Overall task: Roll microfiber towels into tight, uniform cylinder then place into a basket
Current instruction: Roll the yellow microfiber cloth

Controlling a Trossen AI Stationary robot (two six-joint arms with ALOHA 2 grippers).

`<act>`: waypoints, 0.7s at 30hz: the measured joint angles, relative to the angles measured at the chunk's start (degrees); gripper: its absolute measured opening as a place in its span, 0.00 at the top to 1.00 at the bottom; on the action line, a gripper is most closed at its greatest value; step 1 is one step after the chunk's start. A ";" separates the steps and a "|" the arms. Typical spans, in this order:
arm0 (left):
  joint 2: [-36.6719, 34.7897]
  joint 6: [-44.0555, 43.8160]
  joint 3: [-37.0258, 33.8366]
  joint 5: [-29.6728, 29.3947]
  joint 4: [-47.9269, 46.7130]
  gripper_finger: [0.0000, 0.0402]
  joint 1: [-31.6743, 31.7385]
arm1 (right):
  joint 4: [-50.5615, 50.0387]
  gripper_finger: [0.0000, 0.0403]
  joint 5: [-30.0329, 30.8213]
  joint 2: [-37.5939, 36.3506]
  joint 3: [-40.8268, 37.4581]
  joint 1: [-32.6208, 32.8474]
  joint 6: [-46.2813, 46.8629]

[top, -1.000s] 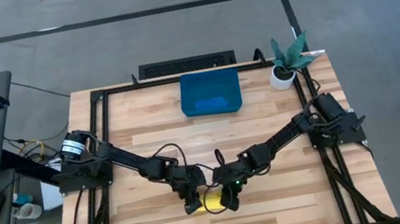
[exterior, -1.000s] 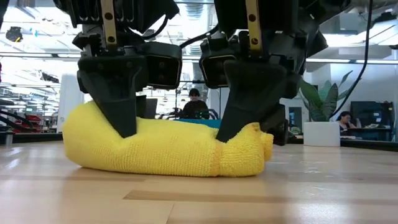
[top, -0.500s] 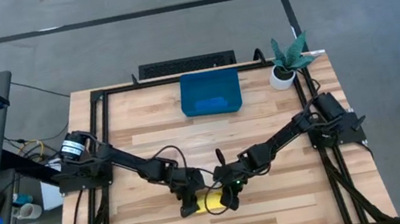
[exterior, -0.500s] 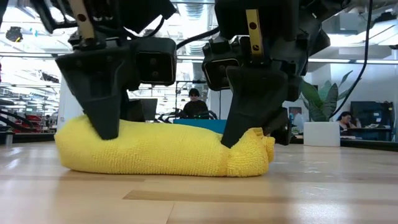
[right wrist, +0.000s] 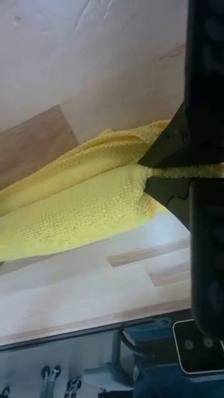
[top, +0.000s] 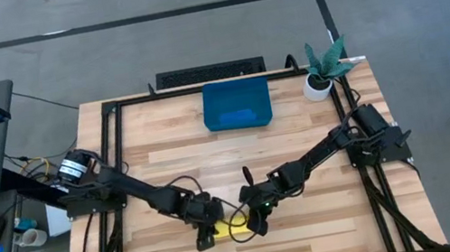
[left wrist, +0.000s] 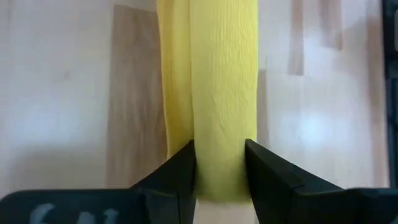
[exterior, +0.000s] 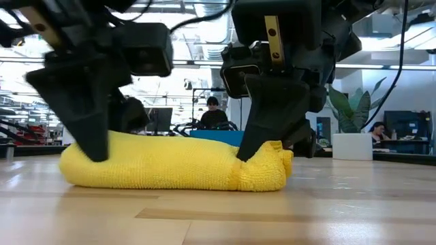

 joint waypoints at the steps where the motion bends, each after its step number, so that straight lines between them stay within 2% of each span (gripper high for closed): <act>1: -0.49 -0.03 -0.04 -1.33 -0.90 0.72 -0.62 | -0.02 0.94 -0.02 0.02 -0.02 0.00 0.00; 6: -2.63 -0.12 -0.33 -7.56 -5.59 0.72 -3.90 | -0.63 0.94 -0.06 0.00 -0.11 0.00 -0.29; 13: -3.15 -0.47 -0.17 -16.67 -4.99 0.72 -9.07 | -0.63 0.93 0.18 0.01 -0.11 -0.02 -0.64; 16: -3.76 -0.19 0.21 -23.19 -5.10 0.72 -11.70 | -0.61 0.94 0.18 0.02 -0.11 -0.02 -0.61; 21: -4.68 -0.12 1.65 -37.64 -4.98 0.72 -16.50 | -0.50 0.94 0.28 0.04 -0.10 -0.01 -0.59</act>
